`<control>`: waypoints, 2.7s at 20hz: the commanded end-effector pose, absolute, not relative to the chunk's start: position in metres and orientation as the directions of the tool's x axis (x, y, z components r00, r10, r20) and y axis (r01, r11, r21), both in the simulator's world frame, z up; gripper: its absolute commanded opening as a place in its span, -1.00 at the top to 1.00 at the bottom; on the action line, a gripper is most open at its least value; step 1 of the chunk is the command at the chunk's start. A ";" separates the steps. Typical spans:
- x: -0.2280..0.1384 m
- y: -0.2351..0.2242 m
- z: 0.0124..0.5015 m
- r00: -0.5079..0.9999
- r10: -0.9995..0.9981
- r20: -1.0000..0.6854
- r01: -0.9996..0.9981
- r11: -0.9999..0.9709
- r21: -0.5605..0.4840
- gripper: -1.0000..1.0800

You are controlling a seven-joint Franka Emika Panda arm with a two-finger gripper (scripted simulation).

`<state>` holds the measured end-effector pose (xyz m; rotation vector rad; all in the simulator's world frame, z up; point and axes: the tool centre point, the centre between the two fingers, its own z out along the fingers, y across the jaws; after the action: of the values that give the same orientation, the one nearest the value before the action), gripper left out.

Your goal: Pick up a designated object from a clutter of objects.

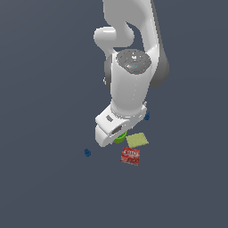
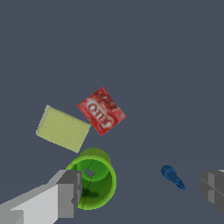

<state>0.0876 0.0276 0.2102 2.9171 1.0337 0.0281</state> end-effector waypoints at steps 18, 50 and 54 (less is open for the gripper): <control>0.104 0.075 0.087 0.323 0.946 -0.008 0.947 -0.323 0.008 -0.92; 0.104 0.084 0.015 0.231 0.973 0.000 0.973 -0.231 0.000 1.00; 0.104 0.084 0.015 0.231 0.973 0.000 0.973 -0.231 0.000 1.00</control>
<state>0.1128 0.0839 0.0284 2.4541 1.9389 0.0301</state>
